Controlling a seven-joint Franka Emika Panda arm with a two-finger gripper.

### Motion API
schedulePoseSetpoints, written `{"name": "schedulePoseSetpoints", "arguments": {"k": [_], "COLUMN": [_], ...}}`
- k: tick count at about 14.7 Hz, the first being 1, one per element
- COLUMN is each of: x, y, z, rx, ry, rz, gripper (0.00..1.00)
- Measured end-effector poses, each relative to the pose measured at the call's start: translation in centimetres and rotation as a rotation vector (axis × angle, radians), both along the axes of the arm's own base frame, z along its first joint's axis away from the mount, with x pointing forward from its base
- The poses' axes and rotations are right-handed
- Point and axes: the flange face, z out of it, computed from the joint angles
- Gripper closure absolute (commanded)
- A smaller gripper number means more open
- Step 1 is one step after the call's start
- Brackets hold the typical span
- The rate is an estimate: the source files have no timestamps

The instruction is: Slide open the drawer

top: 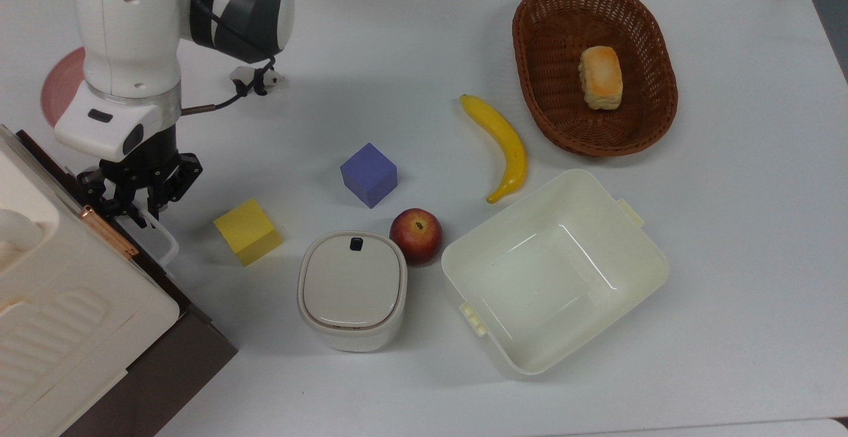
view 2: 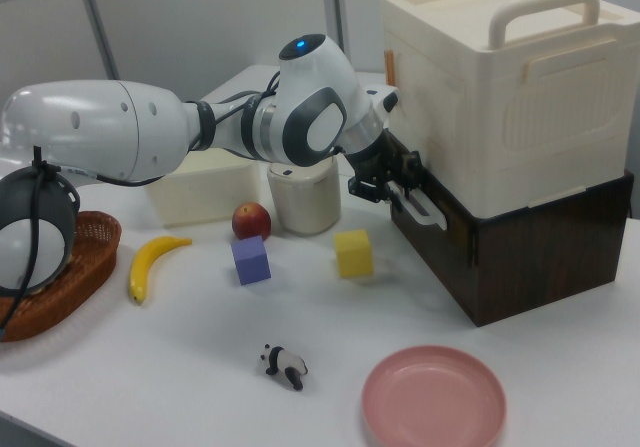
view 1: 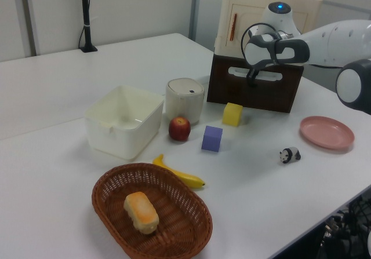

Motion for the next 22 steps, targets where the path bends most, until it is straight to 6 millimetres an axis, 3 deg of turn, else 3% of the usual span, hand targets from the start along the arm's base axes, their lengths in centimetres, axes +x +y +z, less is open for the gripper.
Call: {"name": "schedulePoseSetpoints", "arguments": {"k": [16, 22], "x": [0.1, -0.9], "y": [1.3, 2.1], "z": [-0.2, 0.2], "rx": [-0.032, -0.025], "ry": [0.017, 0.026], "rz": [0.031, 0.038], "gripper": [0.89, 0.89]}}
